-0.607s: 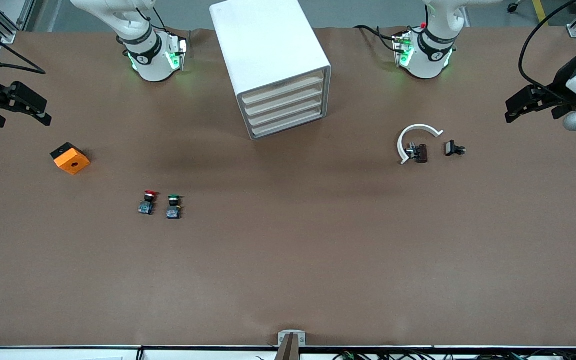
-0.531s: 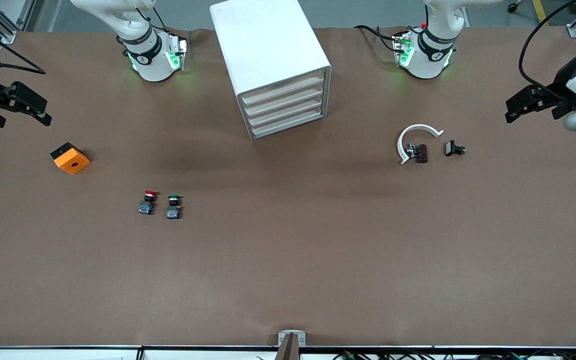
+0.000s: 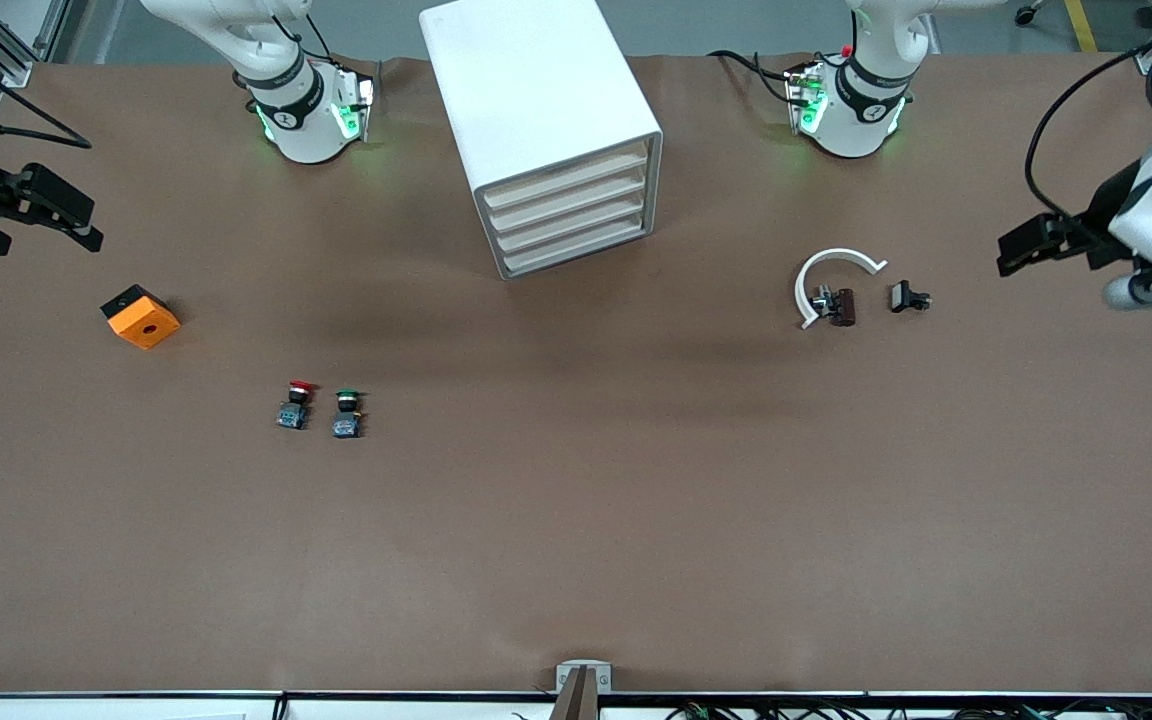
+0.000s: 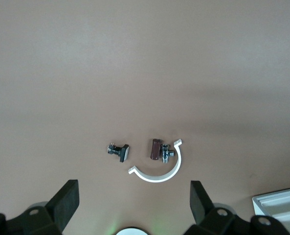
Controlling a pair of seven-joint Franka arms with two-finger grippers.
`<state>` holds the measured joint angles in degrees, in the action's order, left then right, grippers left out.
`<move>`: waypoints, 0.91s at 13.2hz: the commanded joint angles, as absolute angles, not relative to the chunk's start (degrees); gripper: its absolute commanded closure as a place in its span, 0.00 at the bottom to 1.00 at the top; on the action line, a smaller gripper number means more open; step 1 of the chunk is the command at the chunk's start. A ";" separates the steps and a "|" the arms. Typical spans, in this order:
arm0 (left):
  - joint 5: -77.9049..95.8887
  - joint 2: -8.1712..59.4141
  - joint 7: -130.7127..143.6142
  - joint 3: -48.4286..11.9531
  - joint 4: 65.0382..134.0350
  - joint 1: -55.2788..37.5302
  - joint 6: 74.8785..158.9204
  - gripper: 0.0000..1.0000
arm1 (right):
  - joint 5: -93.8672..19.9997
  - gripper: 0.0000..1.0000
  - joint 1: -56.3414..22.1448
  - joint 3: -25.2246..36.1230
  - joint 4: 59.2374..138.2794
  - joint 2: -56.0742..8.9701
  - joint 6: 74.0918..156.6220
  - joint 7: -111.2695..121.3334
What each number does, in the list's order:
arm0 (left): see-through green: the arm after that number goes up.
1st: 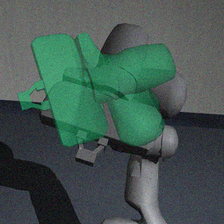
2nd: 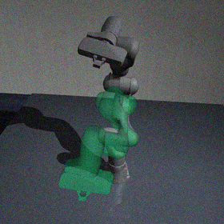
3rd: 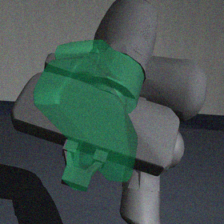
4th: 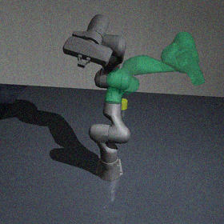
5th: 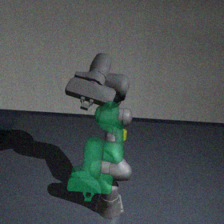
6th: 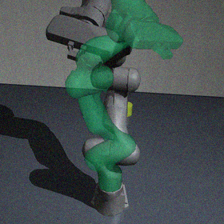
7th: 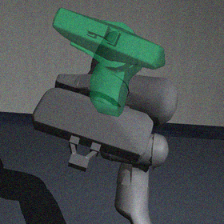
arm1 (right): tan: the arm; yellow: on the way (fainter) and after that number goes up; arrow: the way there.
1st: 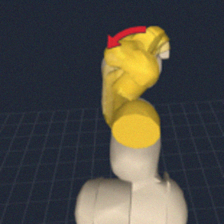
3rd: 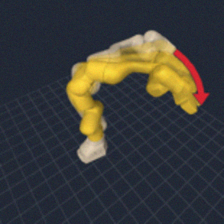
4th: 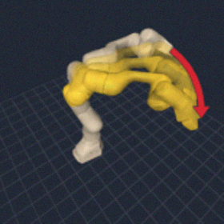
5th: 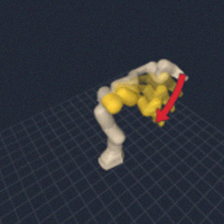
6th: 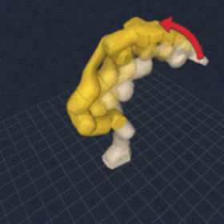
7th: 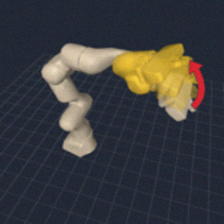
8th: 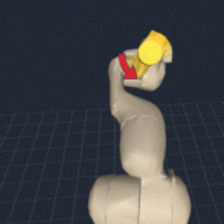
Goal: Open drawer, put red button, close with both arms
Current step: 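Move the right gripper toward the buttons while the left gripper approaches the cabinet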
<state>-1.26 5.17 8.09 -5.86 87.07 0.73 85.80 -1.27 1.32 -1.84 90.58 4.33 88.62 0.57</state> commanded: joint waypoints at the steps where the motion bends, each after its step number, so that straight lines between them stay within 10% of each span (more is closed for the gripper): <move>1: -0.44 10.09 7.64 -6.24 84.64 0.18 89.10 0.00 | -0.44 0.00 0.53 -1.76 89.74 3.61 88.42 0.53; 12: 7.02 28.02 32.93 -6.59 84.55 -5.35 97.37 0.00 | 2.29 0.00 -3.43 -1.67 89.56 -1.75 91.30 0.00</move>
<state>5.21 25.08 28.30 -6.56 86.32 -4.47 96.57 2.32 -3.13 -1.82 90.60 -0.15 89.69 0.46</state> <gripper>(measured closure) 0.000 0.000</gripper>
